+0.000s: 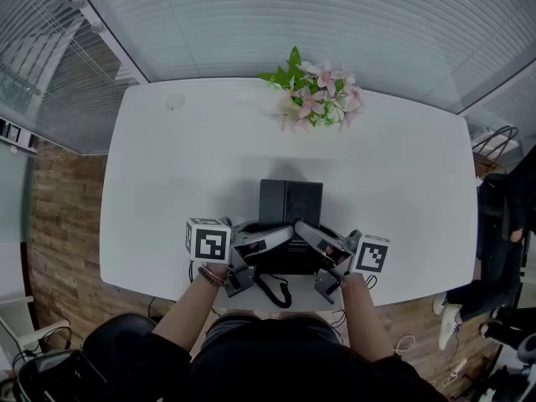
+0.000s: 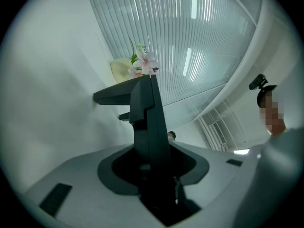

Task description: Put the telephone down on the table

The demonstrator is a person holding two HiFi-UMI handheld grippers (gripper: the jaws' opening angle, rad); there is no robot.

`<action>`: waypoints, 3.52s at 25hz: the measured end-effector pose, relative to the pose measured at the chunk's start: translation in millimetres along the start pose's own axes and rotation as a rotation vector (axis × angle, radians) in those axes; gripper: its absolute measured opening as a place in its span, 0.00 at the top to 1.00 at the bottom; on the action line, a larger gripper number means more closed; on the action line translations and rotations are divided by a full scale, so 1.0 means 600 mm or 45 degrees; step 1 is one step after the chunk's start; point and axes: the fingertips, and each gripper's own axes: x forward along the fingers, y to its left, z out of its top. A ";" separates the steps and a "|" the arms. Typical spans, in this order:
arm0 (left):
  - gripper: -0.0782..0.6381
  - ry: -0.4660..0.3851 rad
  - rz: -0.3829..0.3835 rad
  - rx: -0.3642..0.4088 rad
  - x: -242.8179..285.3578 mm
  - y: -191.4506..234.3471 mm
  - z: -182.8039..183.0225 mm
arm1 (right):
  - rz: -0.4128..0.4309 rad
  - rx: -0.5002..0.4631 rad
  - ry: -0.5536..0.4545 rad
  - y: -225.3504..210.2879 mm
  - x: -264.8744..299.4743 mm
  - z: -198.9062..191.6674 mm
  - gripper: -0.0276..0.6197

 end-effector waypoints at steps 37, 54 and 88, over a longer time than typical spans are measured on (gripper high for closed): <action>0.53 0.047 0.308 0.054 -0.011 0.030 -0.010 | -0.292 -0.251 -0.042 -0.034 -0.025 0.006 0.65; 0.51 0.067 0.374 0.107 -0.013 0.034 -0.014 | -0.351 -0.362 -0.027 -0.034 -0.032 0.006 0.64; 0.55 -0.031 0.584 0.337 -0.030 0.034 0.010 | -0.587 -0.673 -0.002 -0.036 -0.061 0.012 0.59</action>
